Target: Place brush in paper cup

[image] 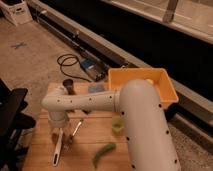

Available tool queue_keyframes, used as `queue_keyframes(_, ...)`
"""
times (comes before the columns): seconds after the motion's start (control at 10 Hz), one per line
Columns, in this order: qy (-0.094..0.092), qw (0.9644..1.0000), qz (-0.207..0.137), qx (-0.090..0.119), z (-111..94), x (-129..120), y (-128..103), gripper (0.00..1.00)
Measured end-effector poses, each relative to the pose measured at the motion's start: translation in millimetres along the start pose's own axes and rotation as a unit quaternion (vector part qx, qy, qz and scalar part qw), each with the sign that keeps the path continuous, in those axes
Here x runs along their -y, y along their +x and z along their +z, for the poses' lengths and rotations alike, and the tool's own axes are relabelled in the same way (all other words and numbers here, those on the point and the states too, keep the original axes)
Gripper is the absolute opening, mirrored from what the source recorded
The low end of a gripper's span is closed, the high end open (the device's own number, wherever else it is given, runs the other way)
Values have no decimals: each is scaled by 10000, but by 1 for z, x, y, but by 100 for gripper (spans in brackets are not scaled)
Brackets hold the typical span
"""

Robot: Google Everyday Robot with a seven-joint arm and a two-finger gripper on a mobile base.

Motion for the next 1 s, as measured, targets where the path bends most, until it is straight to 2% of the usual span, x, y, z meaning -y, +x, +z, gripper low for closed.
queue_keyframes(0.5,-142,9999,3,34,4,0,-2,6)
queue_keyframes(0.7,-149,9999,1,9,4,0,-2,0)
queue_keyframes(1.0,-199,9992,161,-308,-19,-2,3,0)
